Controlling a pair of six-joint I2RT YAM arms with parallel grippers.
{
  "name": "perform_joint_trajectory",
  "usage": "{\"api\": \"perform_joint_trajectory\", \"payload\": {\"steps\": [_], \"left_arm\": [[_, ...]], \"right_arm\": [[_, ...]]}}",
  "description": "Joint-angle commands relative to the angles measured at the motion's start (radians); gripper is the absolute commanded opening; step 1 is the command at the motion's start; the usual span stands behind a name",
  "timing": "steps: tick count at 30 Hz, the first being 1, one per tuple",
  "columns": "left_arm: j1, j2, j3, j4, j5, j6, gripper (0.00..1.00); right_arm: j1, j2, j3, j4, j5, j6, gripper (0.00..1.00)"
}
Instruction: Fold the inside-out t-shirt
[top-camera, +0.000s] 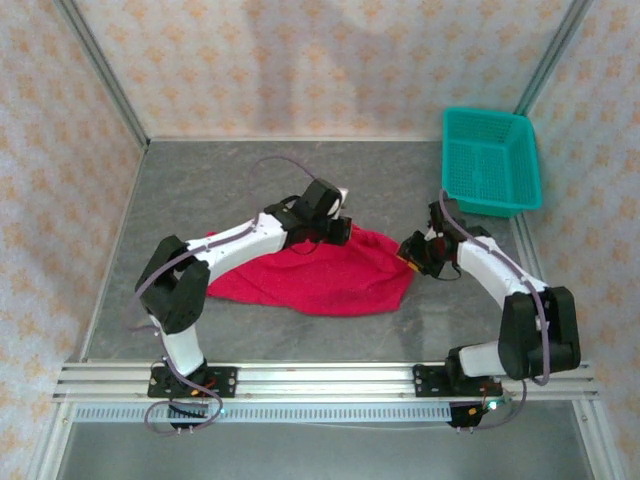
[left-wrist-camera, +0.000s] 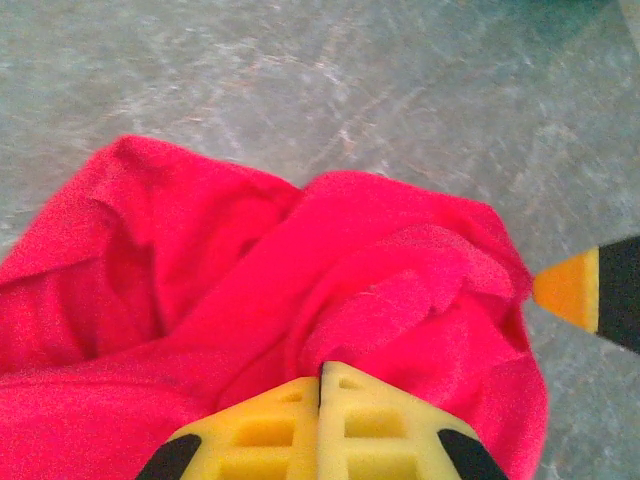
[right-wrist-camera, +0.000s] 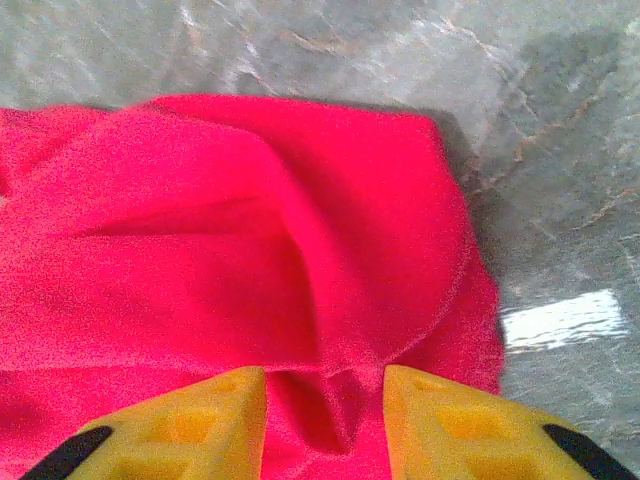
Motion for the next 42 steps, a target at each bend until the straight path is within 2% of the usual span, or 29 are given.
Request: {"api": "perform_joint_trajectory", "payload": {"steps": [1,2,6,8,14,15,19,21,23,24,25,28,29,36,38,42], "left_arm": [[-0.012,0.007,-0.015,0.043,-0.035,-0.026,0.00],[-0.012,0.004,-0.019,0.045,-0.035,-0.027,0.00],[-0.013,-0.011,-0.021,0.039,-0.038,-0.028,0.00],[-0.013,-0.021,-0.023,0.039,-0.041,-0.027,0.00],[-0.013,-0.033,-0.024,0.025,-0.044,-0.024,0.00],[-0.013,-0.037,-0.029,0.028,-0.045,-0.024,0.00],[-0.013,-0.055,-0.045,0.032,-0.052,-0.025,0.00],[-0.013,-0.061,-0.052,0.030,-0.057,-0.022,0.00],[-0.013,-0.066,-0.057,0.029,-0.062,-0.019,0.00],[-0.013,-0.069,-0.061,0.030,-0.064,-0.018,0.00],[-0.013,-0.071,-0.064,0.029,-0.067,-0.016,0.00],[-0.011,-0.075,-0.071,0.020,-0.082,-0.006,0.00],[-0.009,-0.075,-0.075,0.018,-0.086,-0.002,0.00],[0.061,-0.020,-0.067,0.048,-0.075,-0.013,0.00],[0.085,0.000,-0.064,0.071,-0.063,-0.032,0.00],[0.095,0.026,-0.065,0.107,-0.050,-0.065,0.00]], "right_arm": [[0.023,-0.069,0.090,-0.040,0.046,0.016,0.40],[0.034,-0.076,0.100,-0.036,0.043,0.026,0.37],[0.113,-0.069,0.111,0.045,0.005,0.095,0.16],[0.150,-0.037,0.109,0.092,-0.003,0.120,0.10],[0.193,0.140,0.108,0.210,0.026,0.145,0.08],[0.193,0.173,0.116,0.224,0.039,0.145,0.14],[0.195,0.277,0.153,0.276,0.096,0.150,0.58],[0.195,0.317,0.162,0.312,0.106,0.174,0.66],[0.196,0.355,0.173,0.340,0.126,0.197,0.66],[0.195,0.373,0.178,0.349,0.132,0.208,0.62],[0.195,0.386,0.187,0.351,0.137,0.213,0.51],[0.195,0.372,0.207,0.316,0.116,0.205,0.06],[0.194,0.350,0.213,0.290,0.107,0.196,0.00],[0.182,0.069,0.246,0.049,0.000,0.060,0.00],[0.159,-0.010,0.224,0.049,-0.070,0.039,0.00],[0.062,-0.164,0.128,0.192,-0.219,0.078,0.00]]}}
